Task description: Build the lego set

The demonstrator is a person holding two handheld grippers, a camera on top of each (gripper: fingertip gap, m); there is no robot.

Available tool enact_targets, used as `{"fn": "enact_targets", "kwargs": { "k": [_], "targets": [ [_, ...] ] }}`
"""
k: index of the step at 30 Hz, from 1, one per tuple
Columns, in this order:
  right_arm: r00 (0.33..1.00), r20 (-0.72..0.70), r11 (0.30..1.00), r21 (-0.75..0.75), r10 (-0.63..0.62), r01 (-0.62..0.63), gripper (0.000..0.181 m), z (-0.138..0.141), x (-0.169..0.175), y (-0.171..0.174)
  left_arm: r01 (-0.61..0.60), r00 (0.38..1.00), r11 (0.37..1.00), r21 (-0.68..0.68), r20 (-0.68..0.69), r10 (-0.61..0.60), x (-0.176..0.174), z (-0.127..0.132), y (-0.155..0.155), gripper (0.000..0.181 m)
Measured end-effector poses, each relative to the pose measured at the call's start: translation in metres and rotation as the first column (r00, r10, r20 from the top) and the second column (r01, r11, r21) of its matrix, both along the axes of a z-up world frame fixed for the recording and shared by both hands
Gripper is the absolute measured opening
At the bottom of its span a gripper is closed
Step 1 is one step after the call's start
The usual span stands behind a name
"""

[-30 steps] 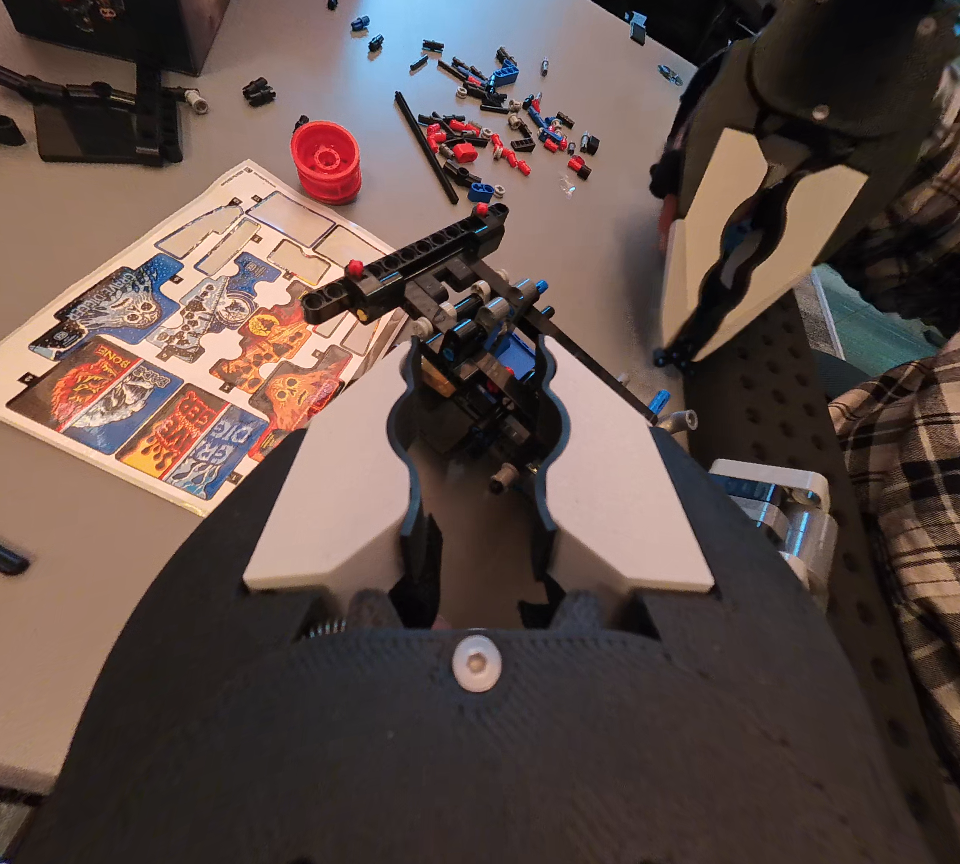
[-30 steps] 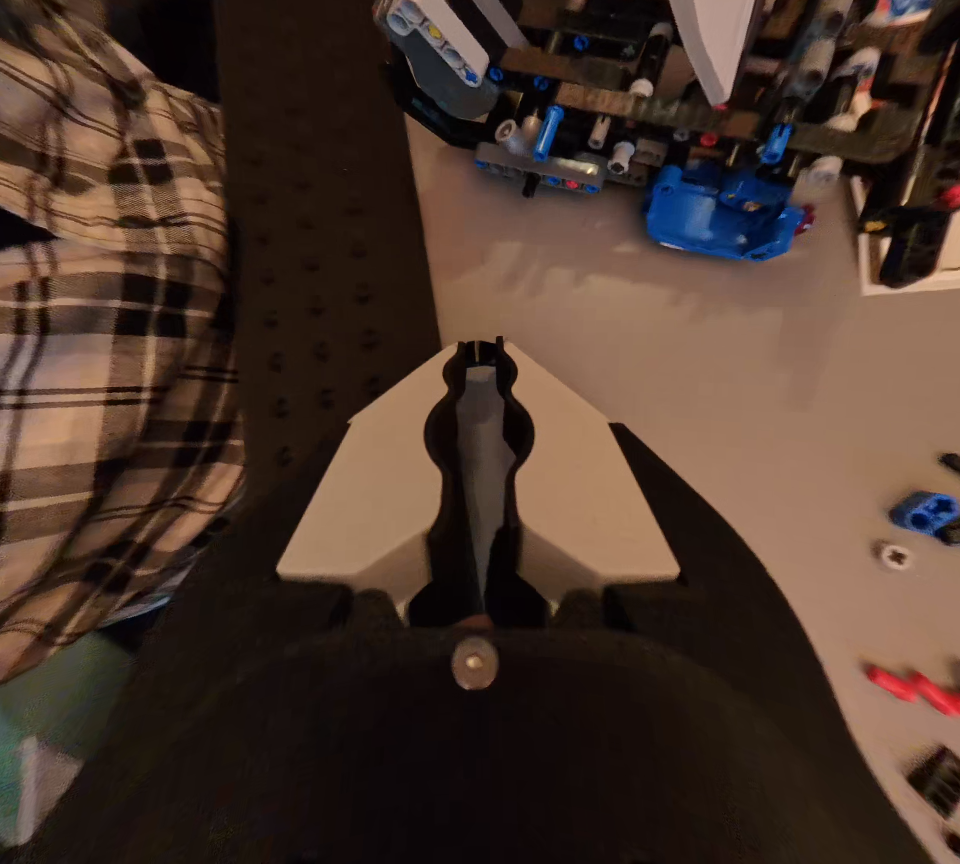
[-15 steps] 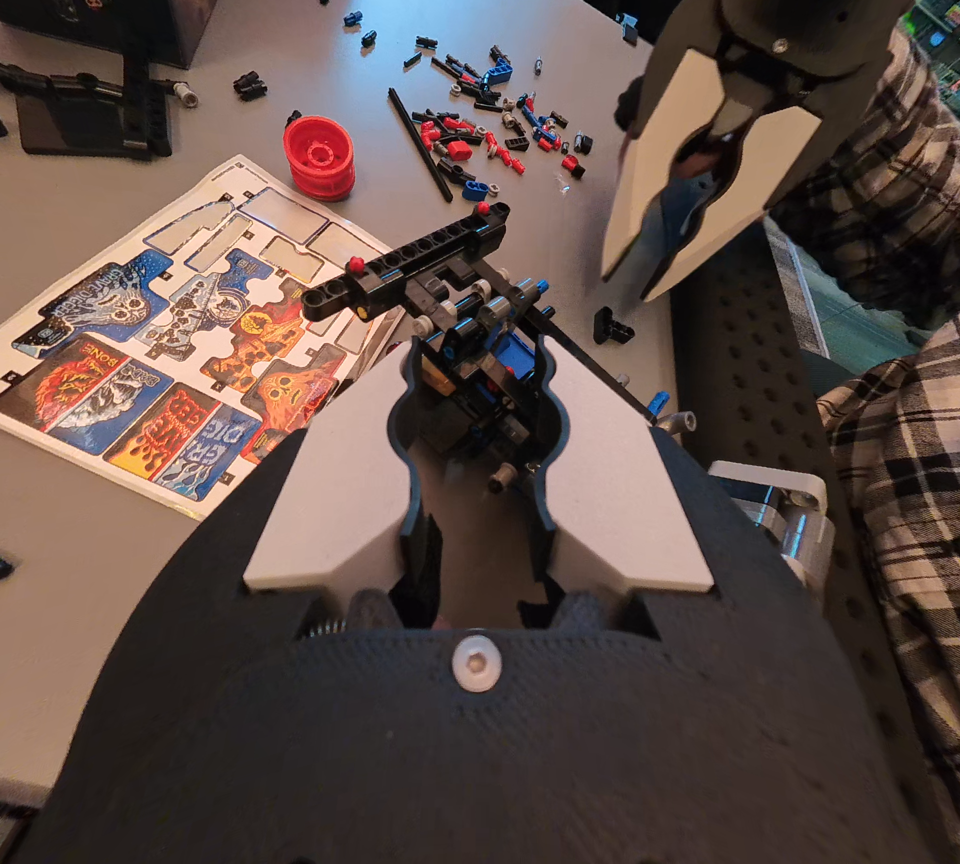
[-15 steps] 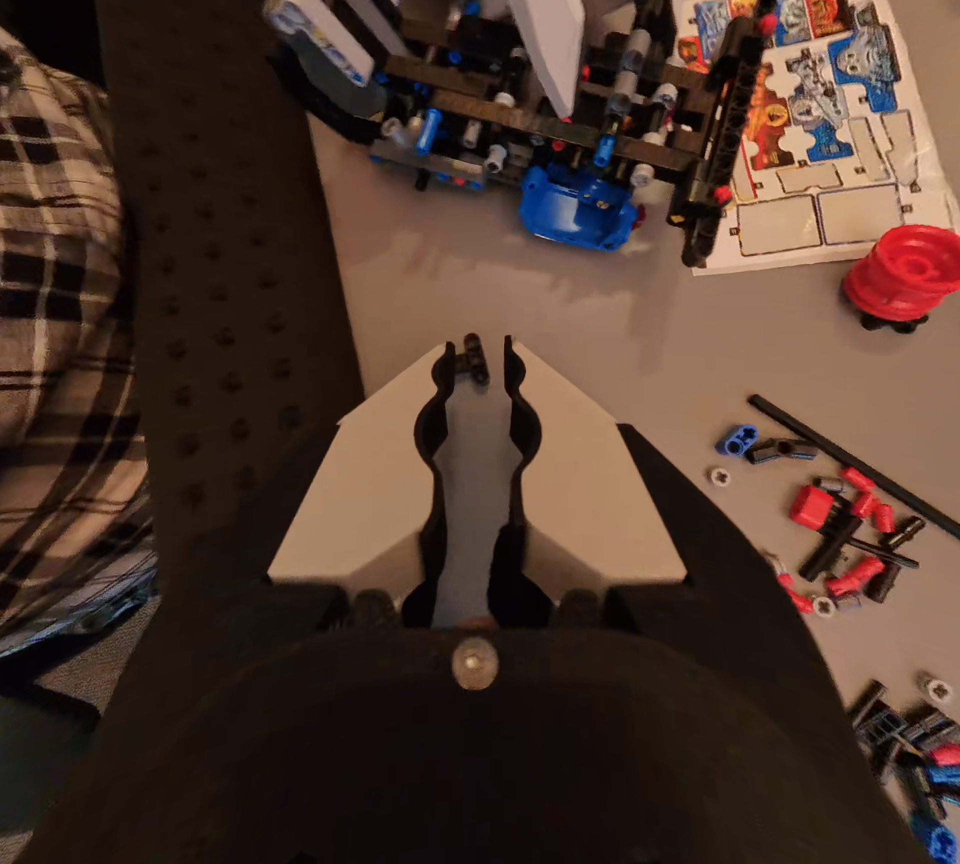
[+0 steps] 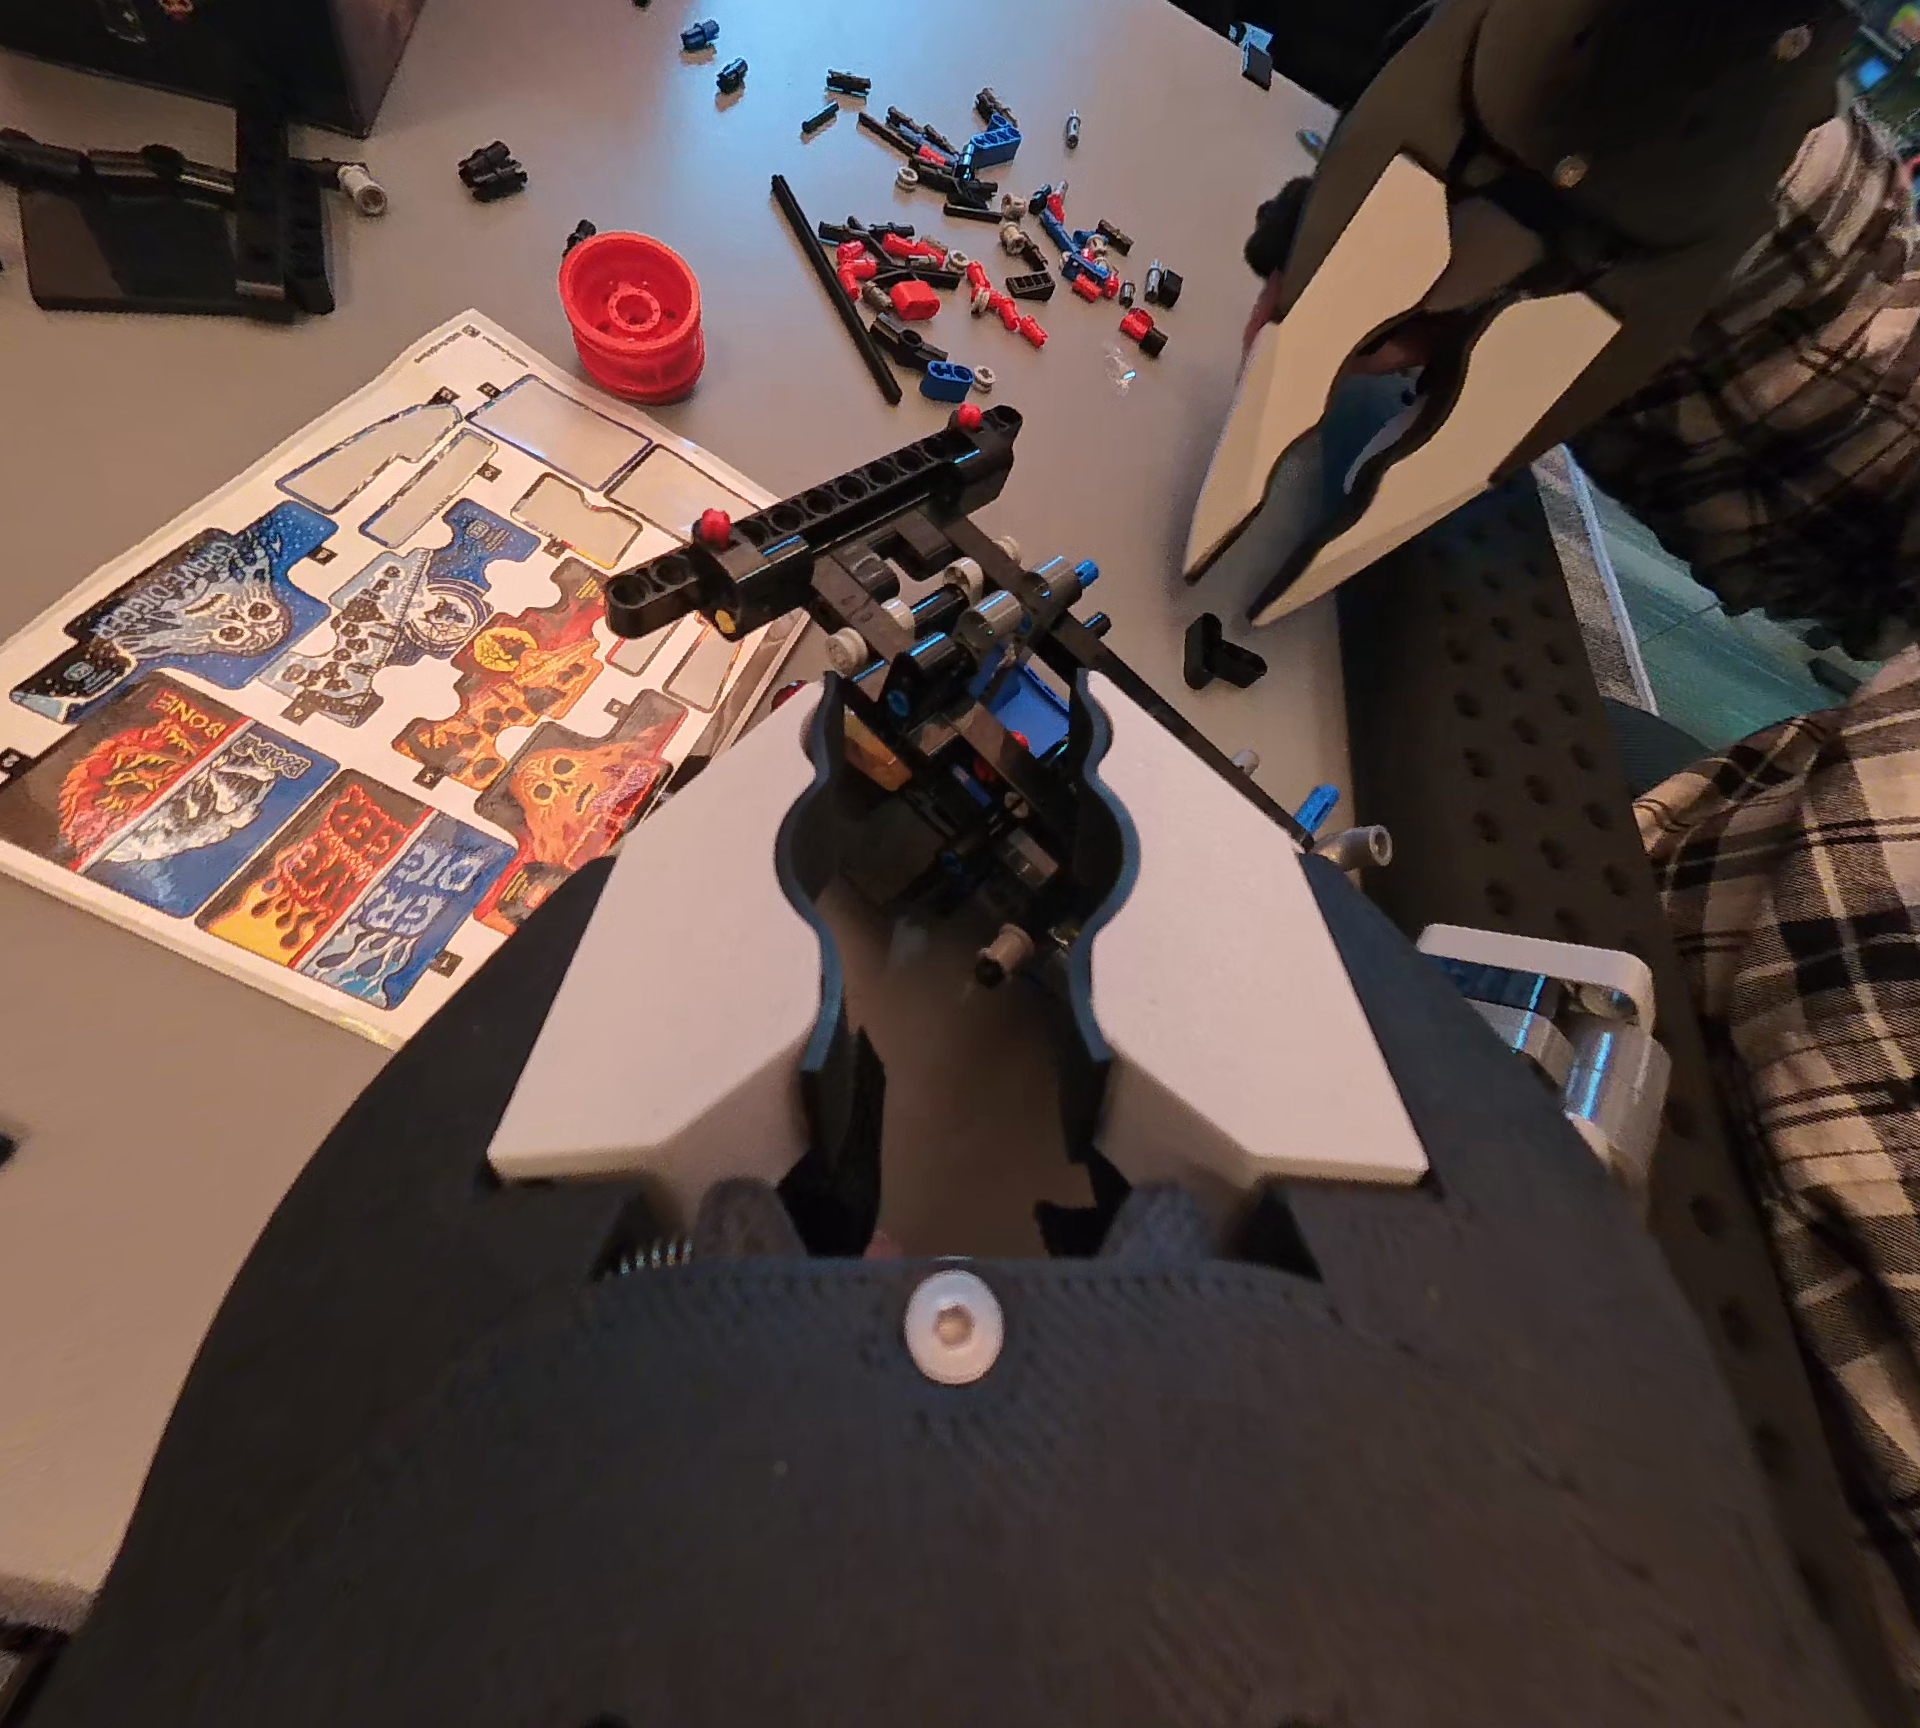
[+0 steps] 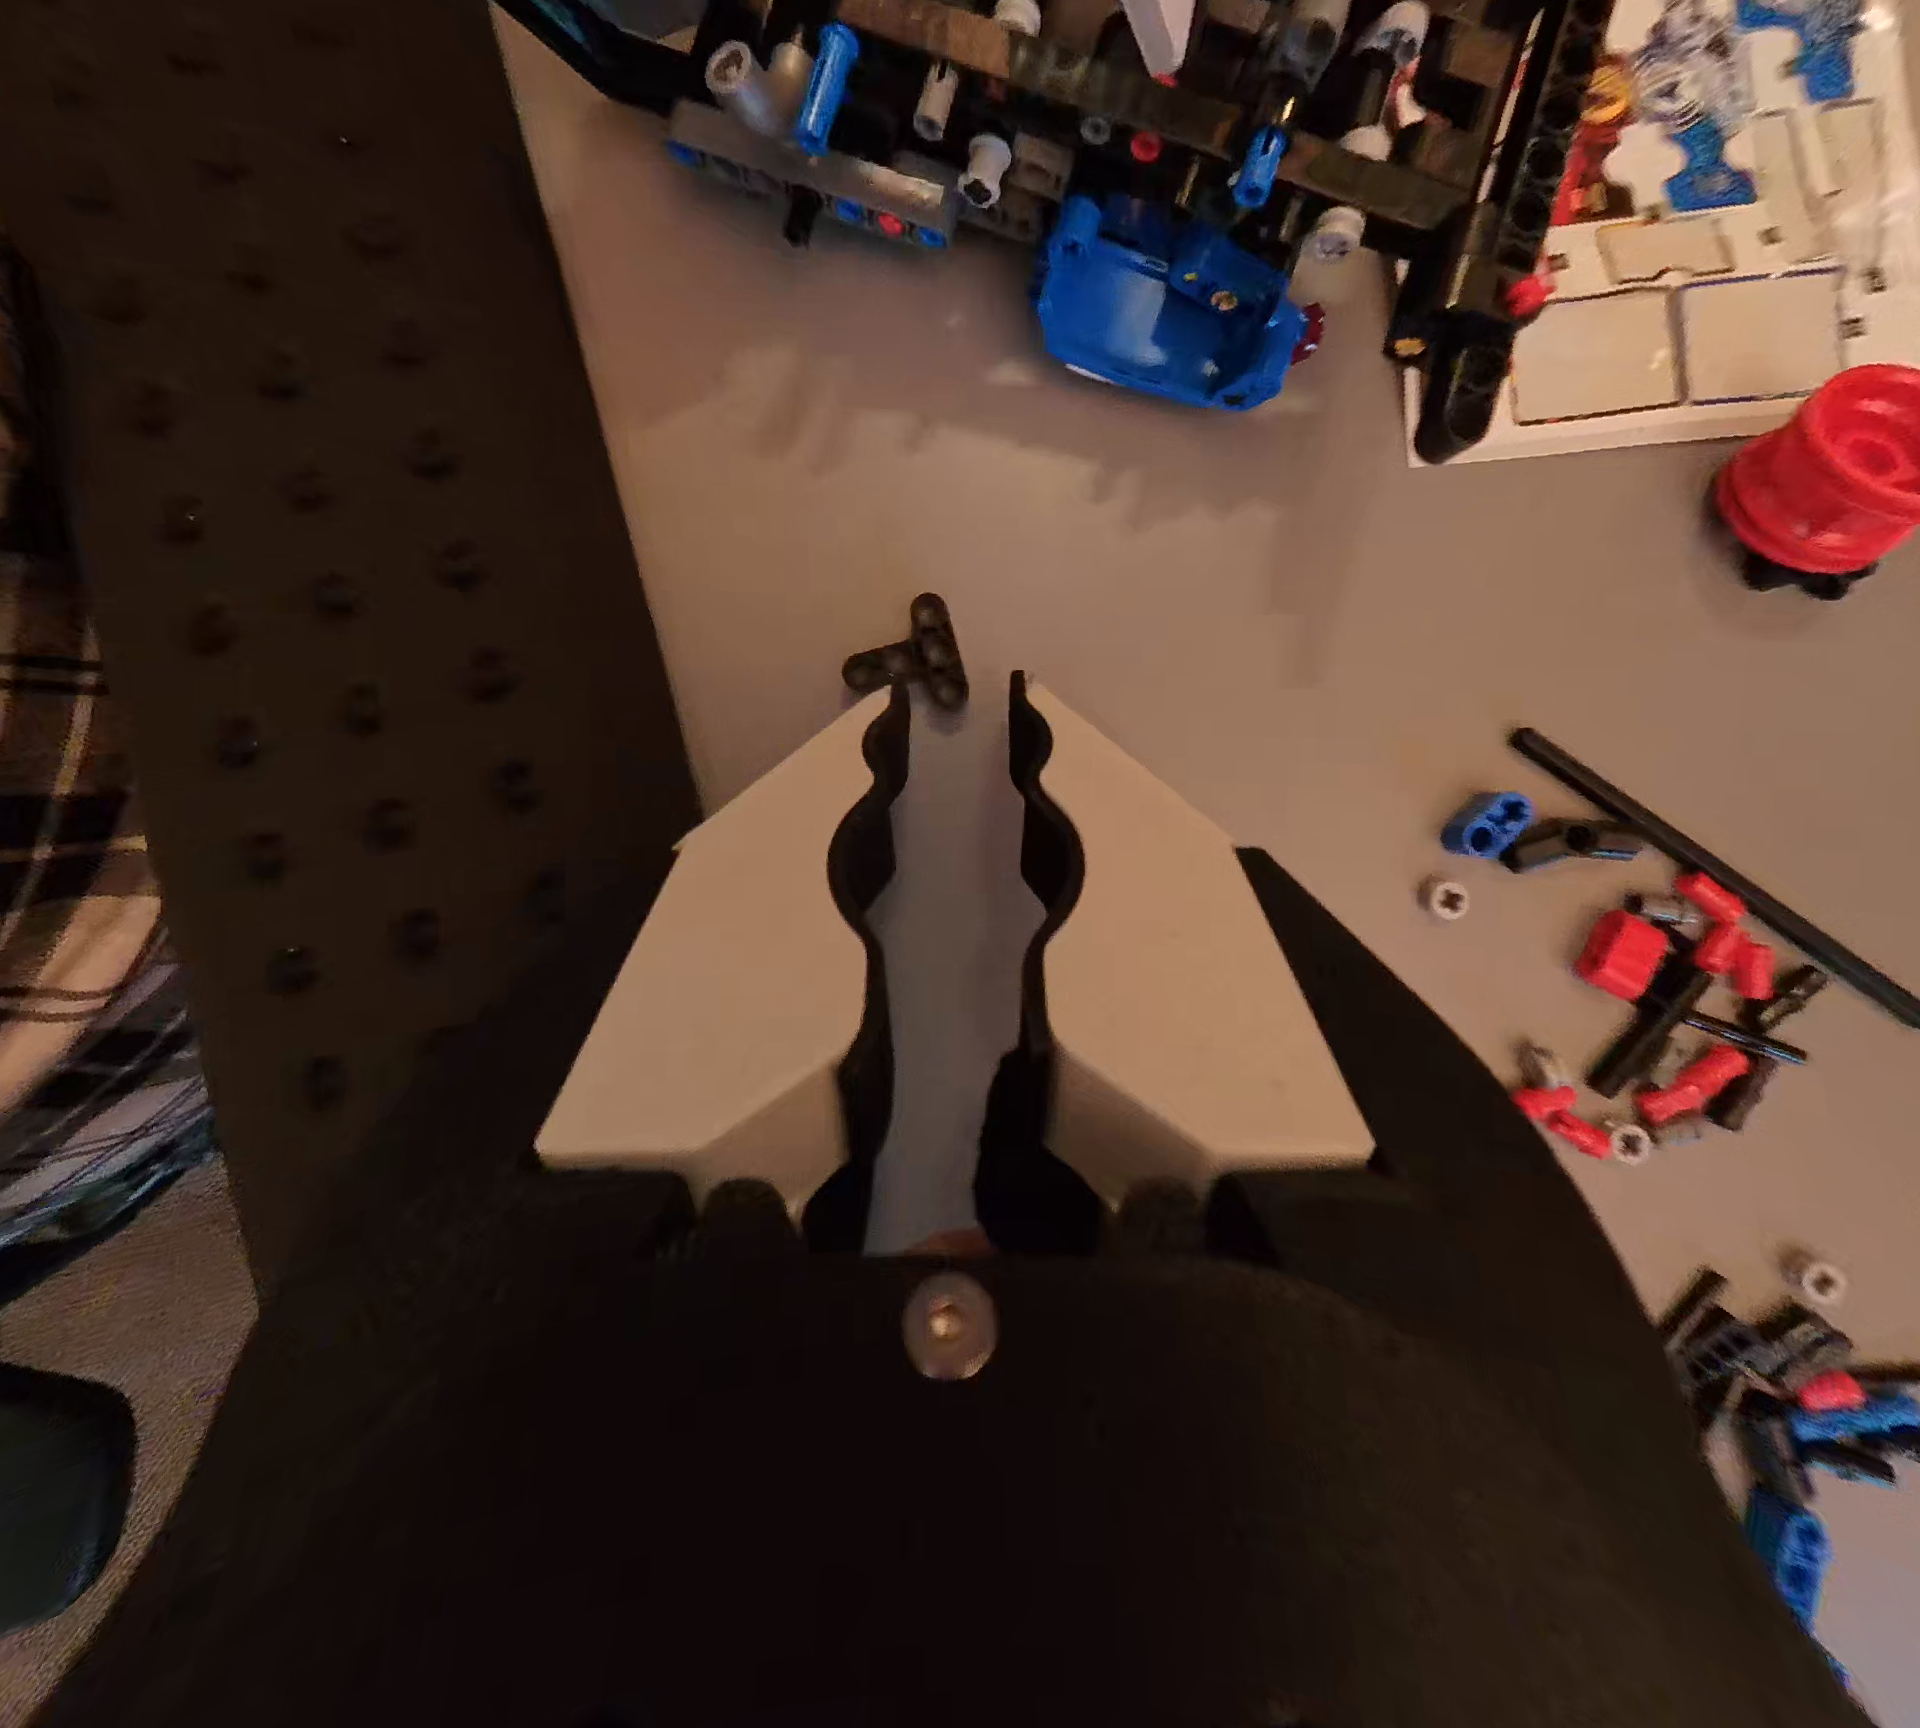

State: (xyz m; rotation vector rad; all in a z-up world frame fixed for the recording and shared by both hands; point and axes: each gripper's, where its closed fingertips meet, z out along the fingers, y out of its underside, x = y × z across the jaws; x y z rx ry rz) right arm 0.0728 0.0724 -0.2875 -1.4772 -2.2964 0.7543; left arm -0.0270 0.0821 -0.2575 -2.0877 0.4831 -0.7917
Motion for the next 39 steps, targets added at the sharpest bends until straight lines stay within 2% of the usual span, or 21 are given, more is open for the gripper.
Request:
{"fn": "enact_targets", "kwargs": {
  "k": [5,8,12,14,17,20,24,27,33,39],
  "targets": [
    [0.995,0.097,0.996,-0.092,0.017,-0.008,0.018,-0.008,0.012,-0.017,0.001,1.0,1.0,0.0,-0.002,-0.001,0.0,0.0,-0.001,0.042],
    [0.997,0.042,0.981,-0.189,0.057,-0.048,0.017,0.006,0.012,-0.033,0.005,1.0,1.0,-0.002,0.003,-0.005,0.001,0.0,-0.001,0.041],
    [0.999,0.008,0.996,-0.083,0.038,-0.037,0.023,0.003,0.007,-0.017,0.004,1.0,1.0,-0.002,0.001,-0.004,0.001,0.0,-0.001,0.041],
    [0.995,-0.027,0.995,-0.046,0.091,-0.092,0.027,0.003,0.003,-0.024,0.004,1.0,1.0,-0.002,0.001,-0.004,0.001,0.0,-0.001,0.041],
    [0.989,0.003,0.988,0.044,0.147,-0.147,0.03,-0.009,0.001,-0.025,0.005,1.0,1.0,-0.003,0.003,-0.005,0.001,0.0,-0.001,0.041],
    [0.986,-0.015,0.986,0.023,0.163,-0.163,0.018,-0.008,-0.002,-0.027,0.004,1.0,1.0,-0.003,0.002,-0.004,0.001,0.0,-0.001,0.041],
    [0.984,-0.016,0.984,0.009,0.179,-0.179,0.032,-0.008,-0.004,-0.03,0.006,1.0,1.0,-0.003,0.002,-0.006,0.001,0.0,-0.001,0.041],
    [0.977,-0.016,0.976,0.043,0.215,-0.214,0.033,-0.007,-0.005,-0.03,0.007,1.0,1.0,-0.003,0.003,-0.007,0.001,0.0,-0.001,0.041],
    [0.951,0.021,0.95,0.043,0.31,-0.31,0.021,-0.009,-0.009,-0.03,0.007,1.0,1.0,-0.003,0.003,-0.007,0.001,0.0,-0.001,0.041],
    [0.945,0.035,0.945,0.006,0.326,-0.326,0.02,-0.008,-0.008,-0.031,0.009,1.0,1.0,-0.004,0.005,-0.009,0.001,0.0,-0.002,0.041]
  ]
}}
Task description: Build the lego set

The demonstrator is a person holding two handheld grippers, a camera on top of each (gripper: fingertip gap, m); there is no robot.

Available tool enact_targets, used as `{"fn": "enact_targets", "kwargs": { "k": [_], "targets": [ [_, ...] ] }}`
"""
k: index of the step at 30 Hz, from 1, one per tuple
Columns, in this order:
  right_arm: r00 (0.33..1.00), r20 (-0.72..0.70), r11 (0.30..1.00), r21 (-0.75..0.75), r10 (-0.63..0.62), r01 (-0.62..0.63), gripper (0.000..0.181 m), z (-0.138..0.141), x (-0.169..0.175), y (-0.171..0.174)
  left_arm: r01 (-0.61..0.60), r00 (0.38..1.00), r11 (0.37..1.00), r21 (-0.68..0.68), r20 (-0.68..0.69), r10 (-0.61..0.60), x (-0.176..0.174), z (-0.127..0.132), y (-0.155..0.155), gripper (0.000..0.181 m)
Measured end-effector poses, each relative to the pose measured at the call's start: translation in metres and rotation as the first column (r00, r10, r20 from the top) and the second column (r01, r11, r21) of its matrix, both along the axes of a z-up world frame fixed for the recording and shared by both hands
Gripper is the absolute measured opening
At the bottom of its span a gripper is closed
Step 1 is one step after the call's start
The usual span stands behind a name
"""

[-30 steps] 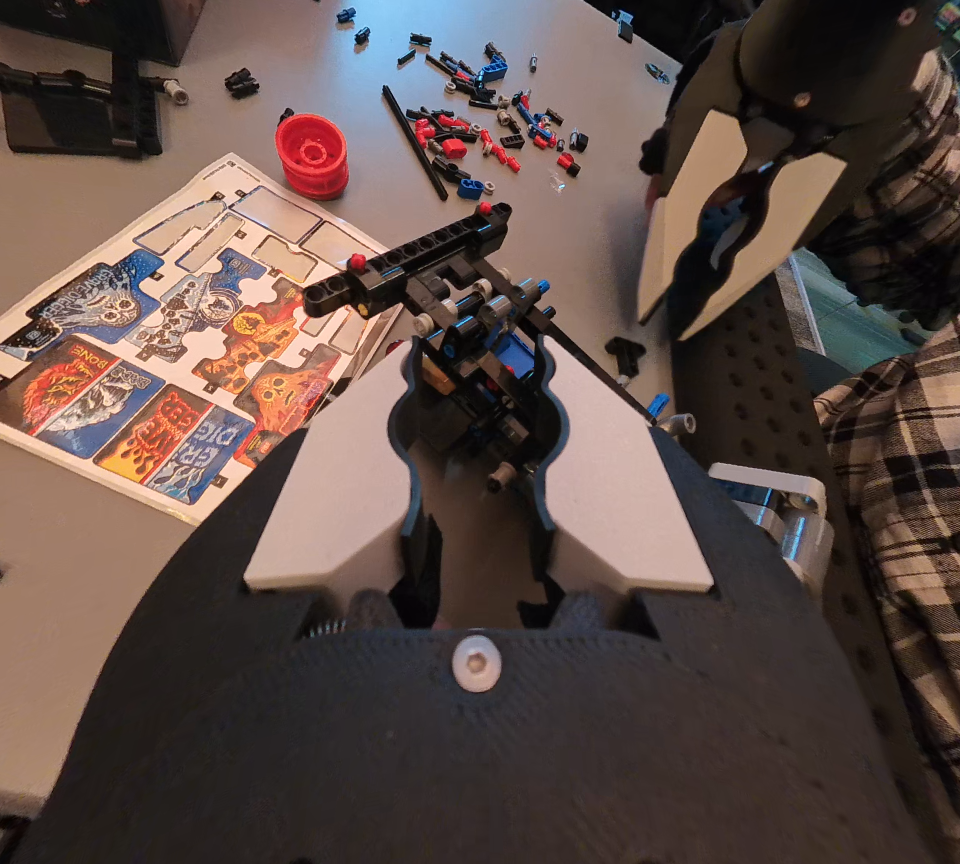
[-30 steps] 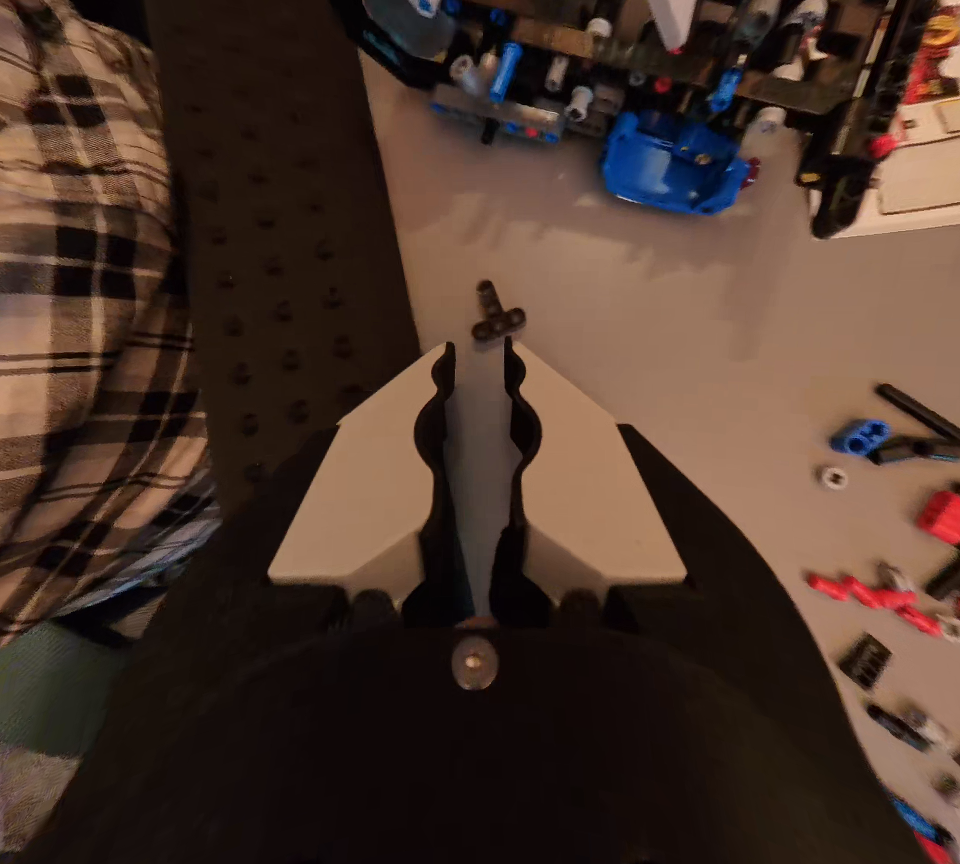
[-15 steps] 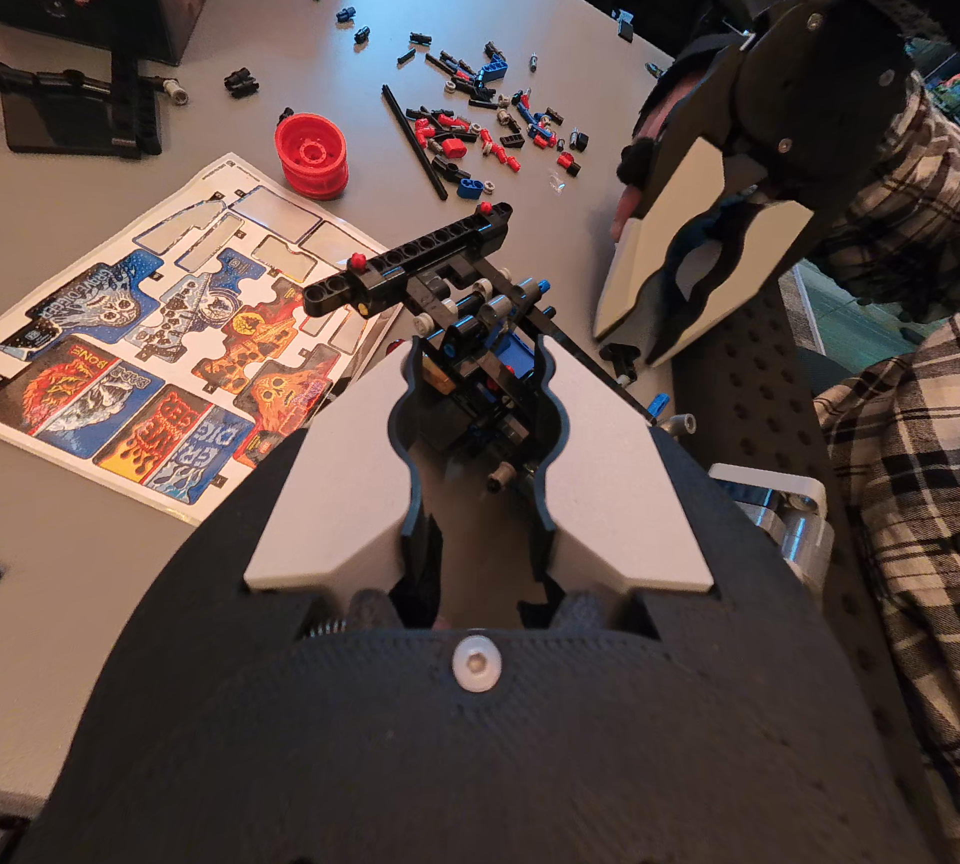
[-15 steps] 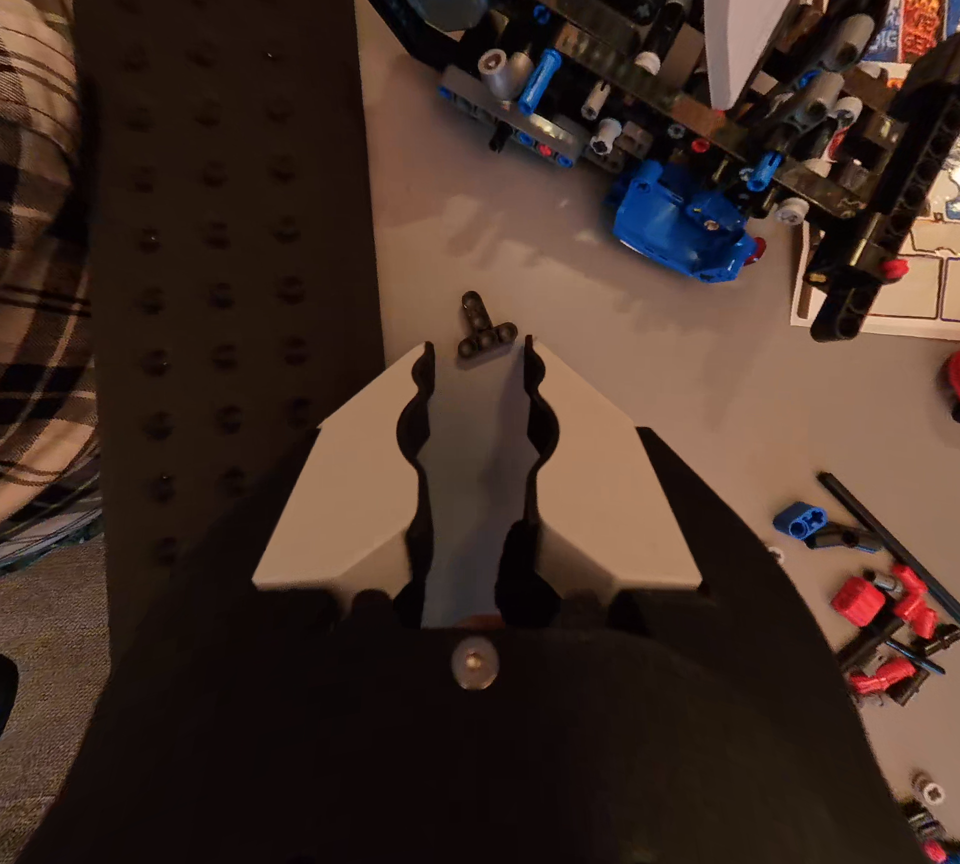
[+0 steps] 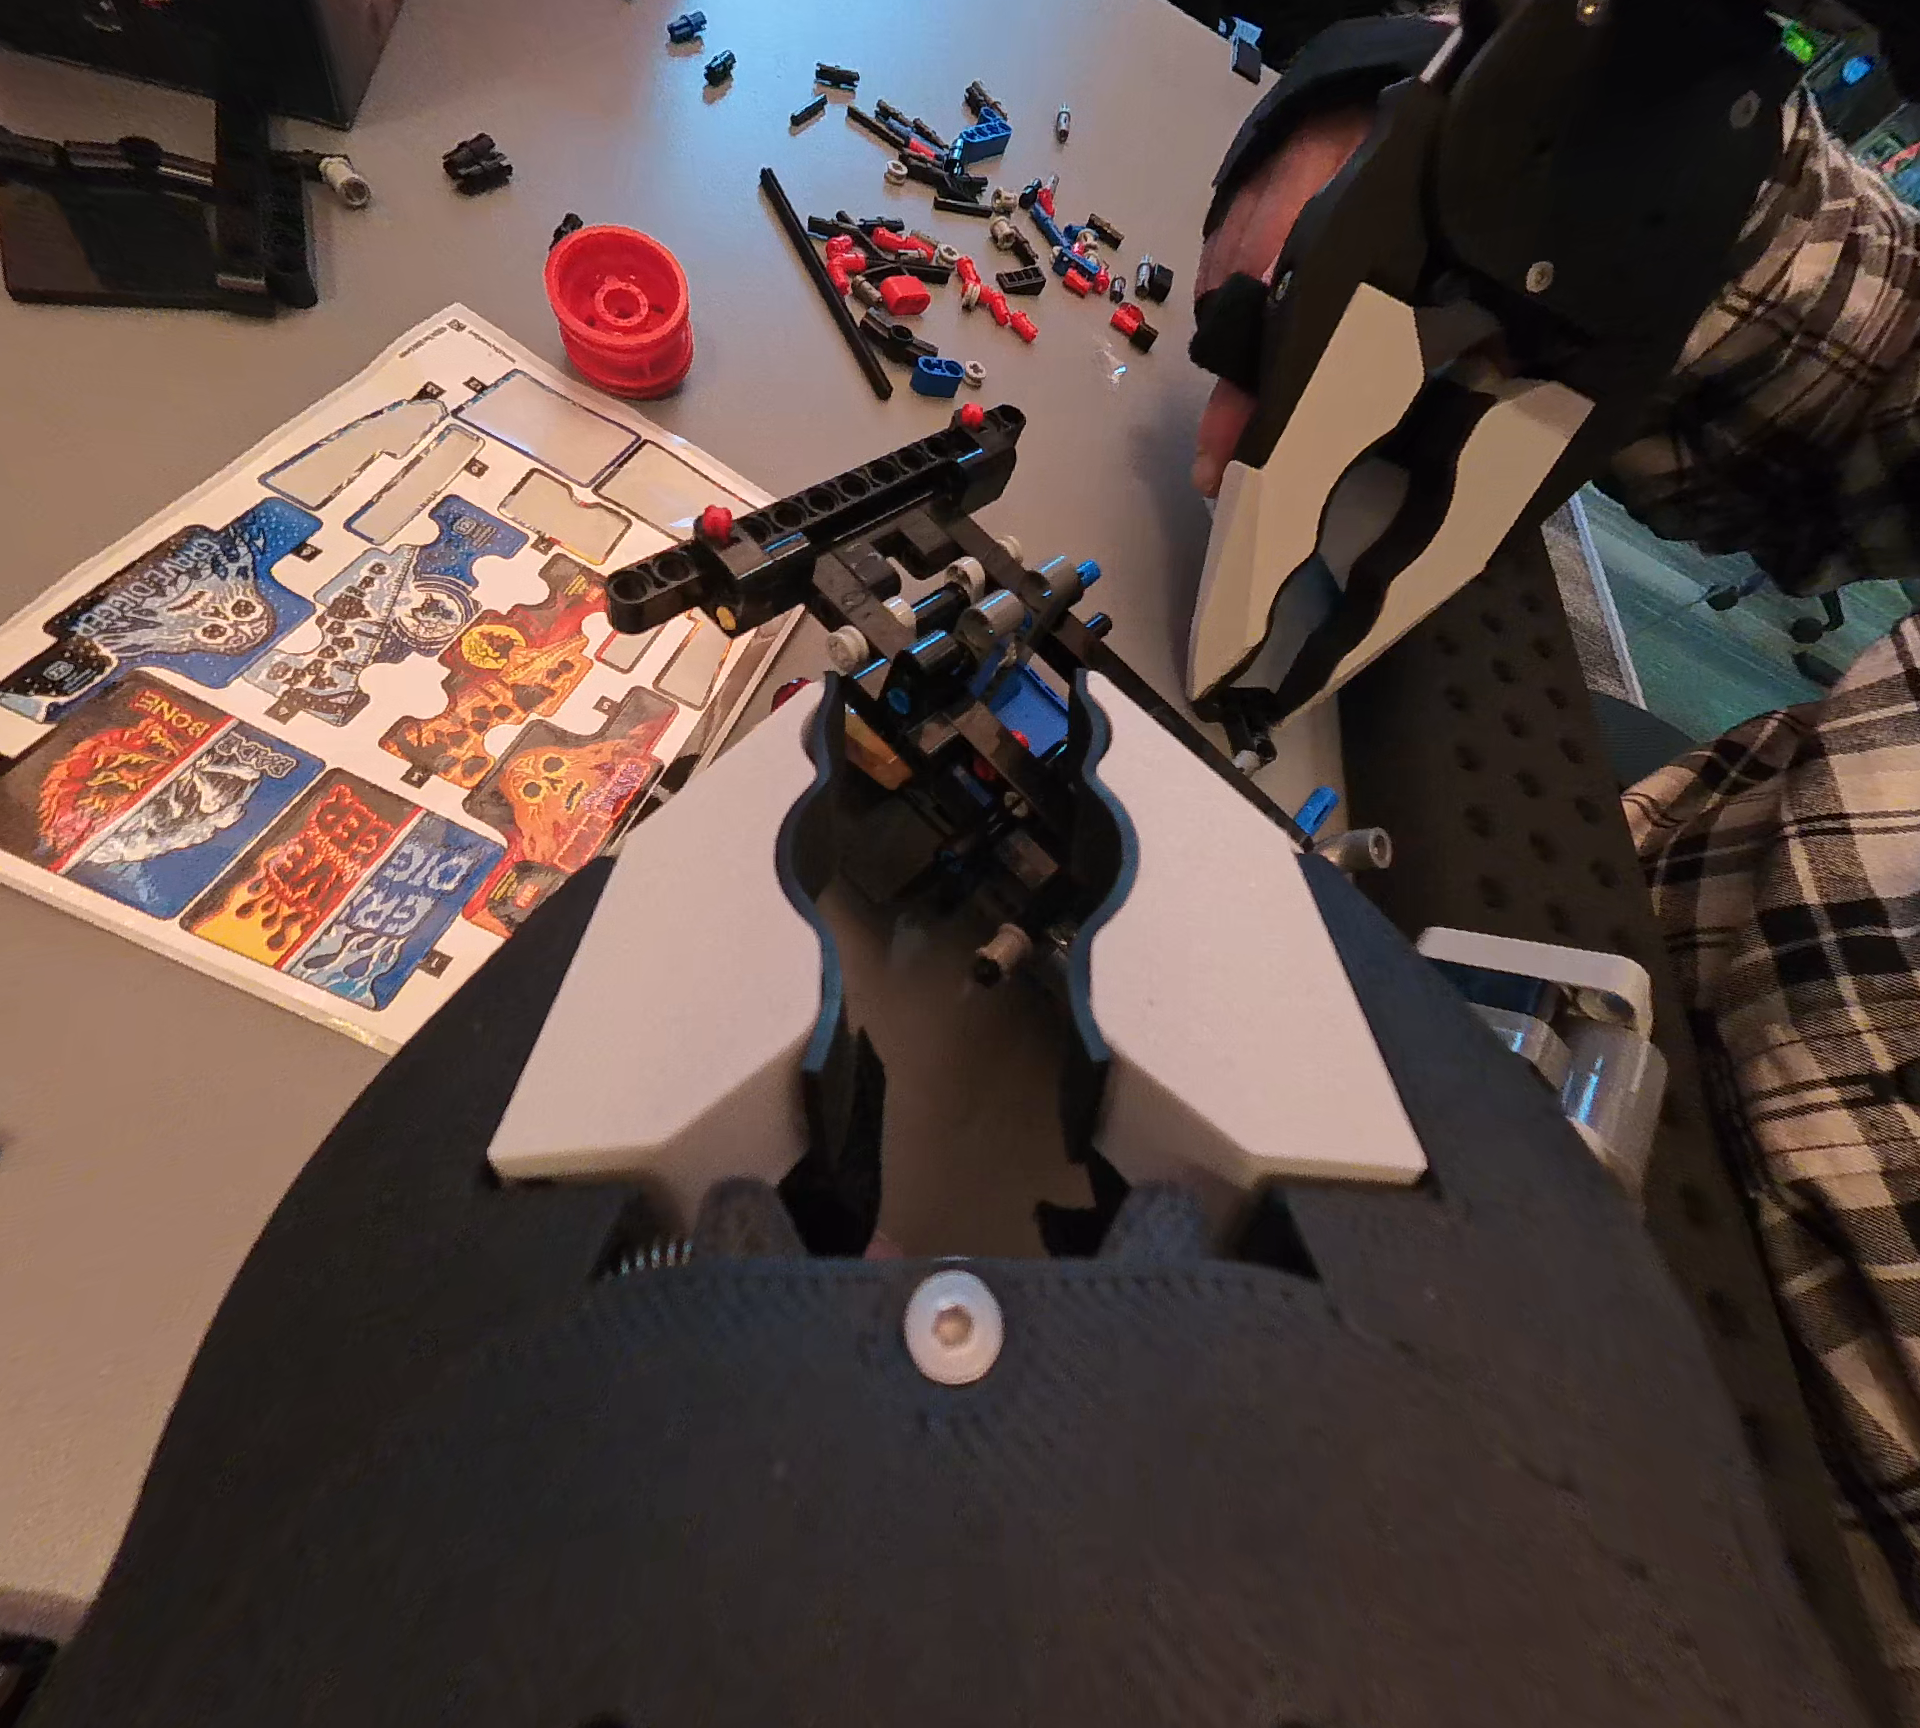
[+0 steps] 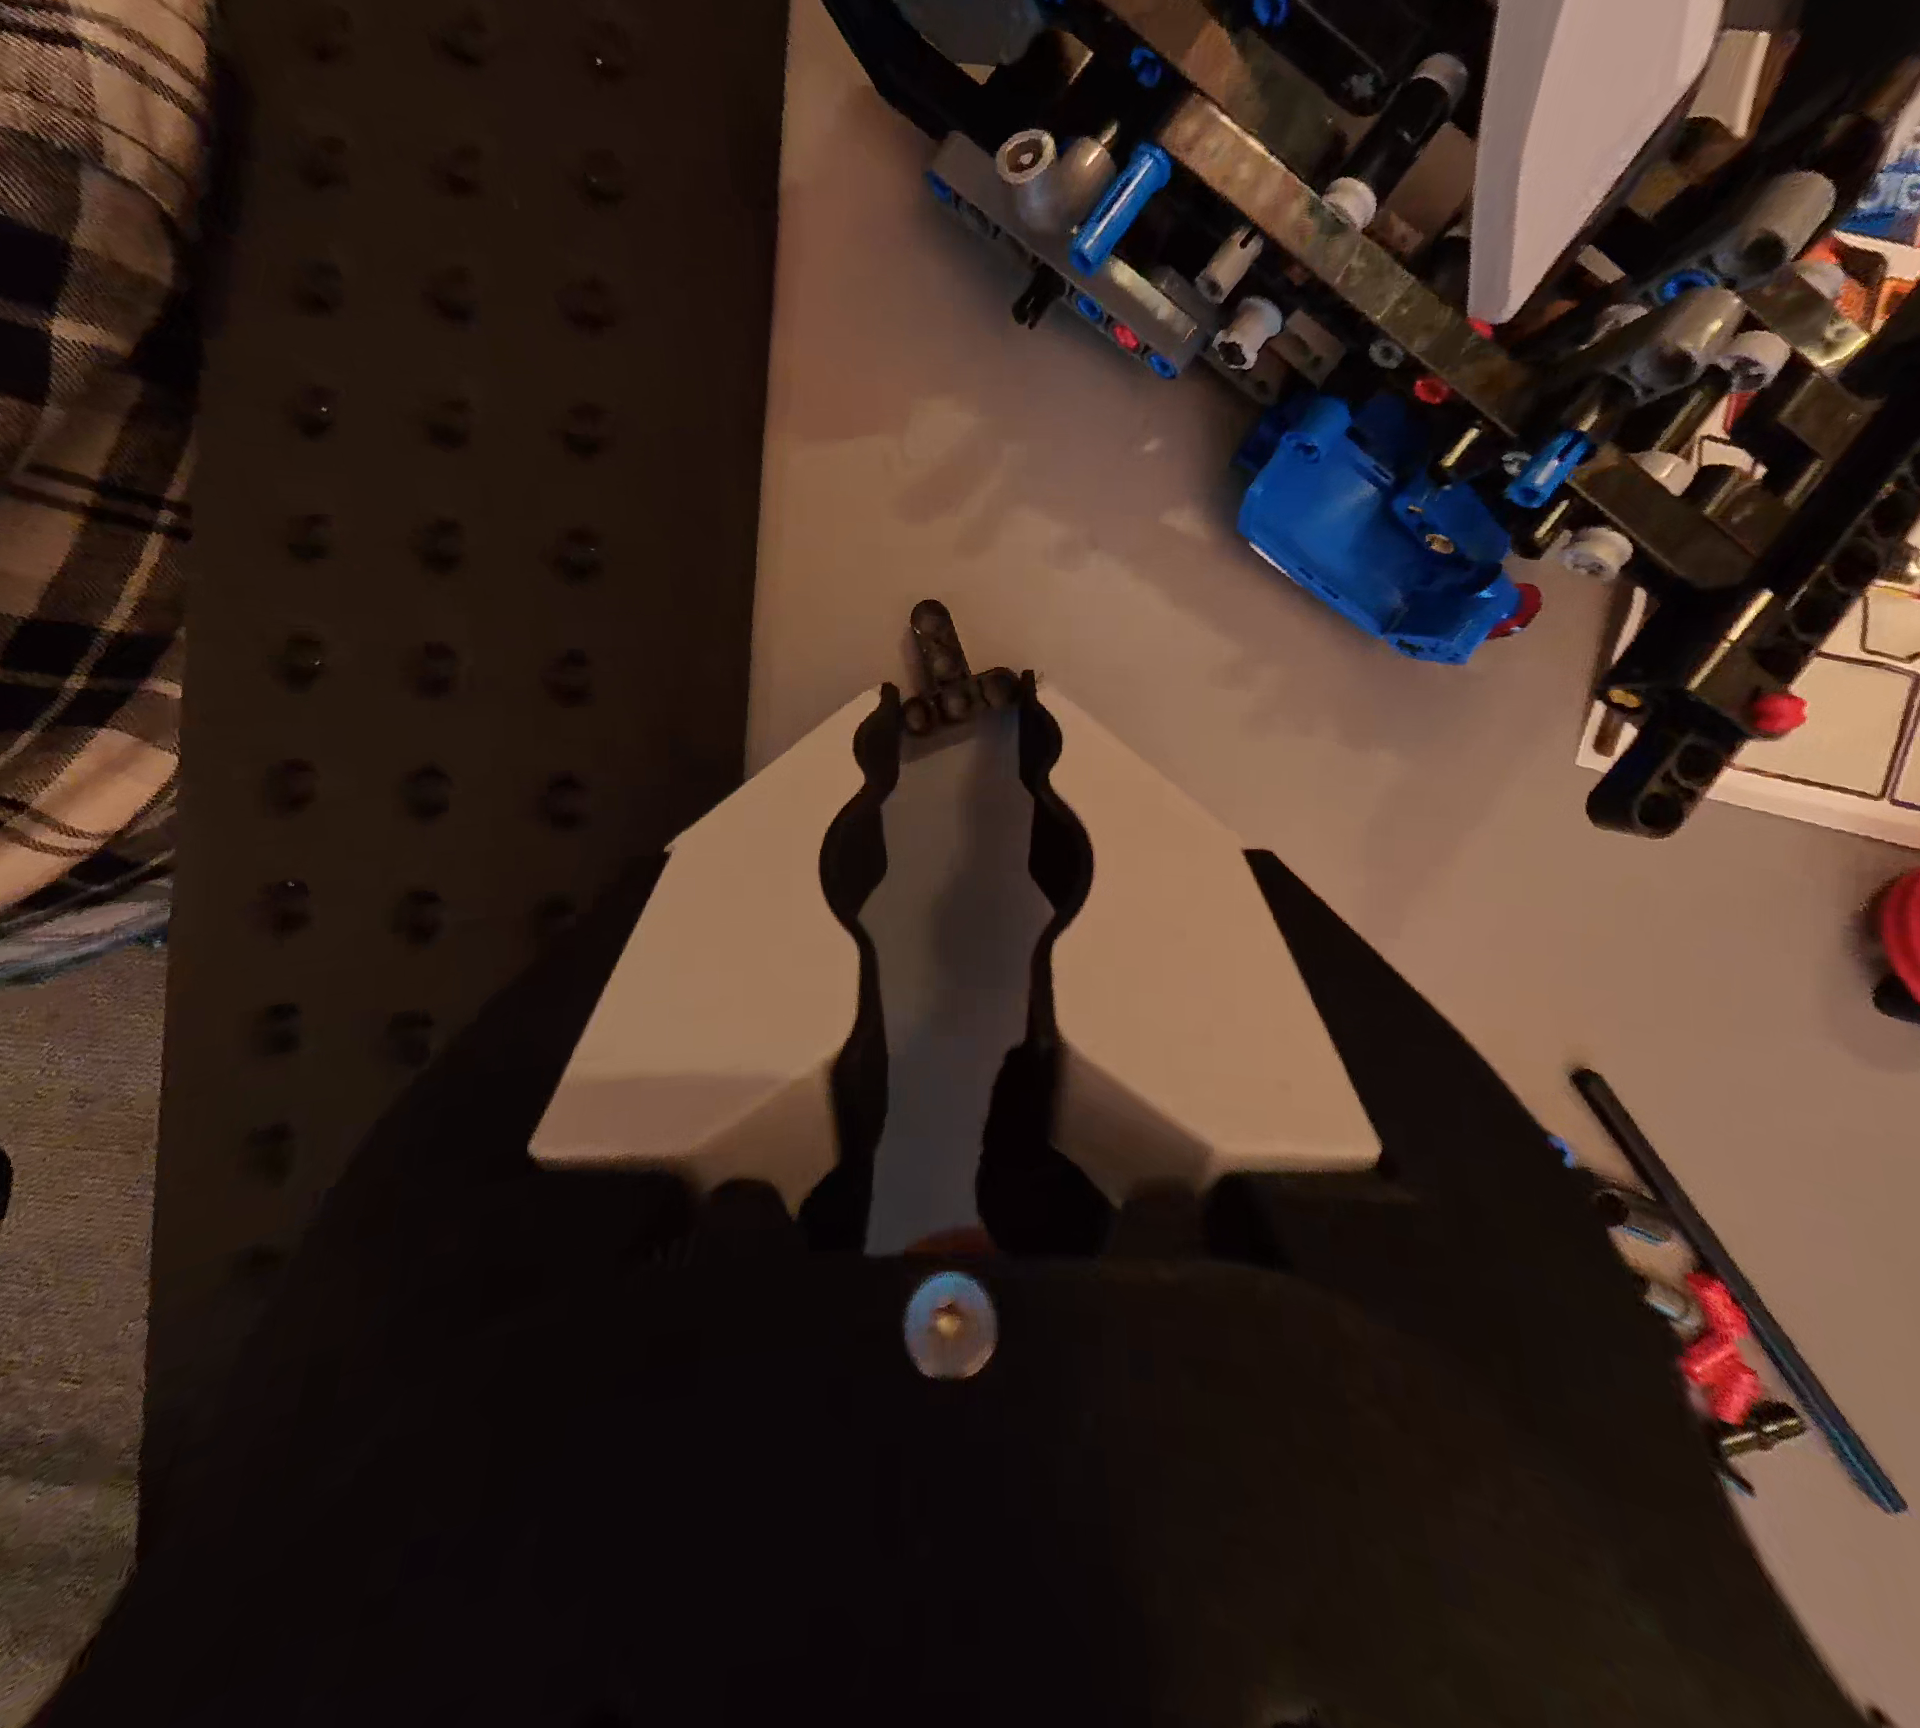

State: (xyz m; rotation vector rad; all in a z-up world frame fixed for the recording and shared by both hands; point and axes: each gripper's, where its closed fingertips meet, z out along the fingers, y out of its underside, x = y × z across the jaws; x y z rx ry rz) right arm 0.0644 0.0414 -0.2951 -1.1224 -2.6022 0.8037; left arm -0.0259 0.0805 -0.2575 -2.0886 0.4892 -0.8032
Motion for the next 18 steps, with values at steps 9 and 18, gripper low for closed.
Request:
{"fn": "enact_targets", "kwargs": {
  "k": [9,18],
  "targets": [
    [0.888,-0.161,0.868,-0.345,-0.43,0.357,0.021,0.044,-0.033,0.027,-0.006,1.0,1.0,-0.001,-0.002,0.006,0.0,0.0,0.0,0.041],
    [0.722,-0.154,0.672,-0.531,-0.675,0.516,0.02,0.052,-0.062,0.046,-0.028,1.0,1.0,-0.003,-0.005,0.028,-0.002,0.0,0.0,0.039]
  ]
}}
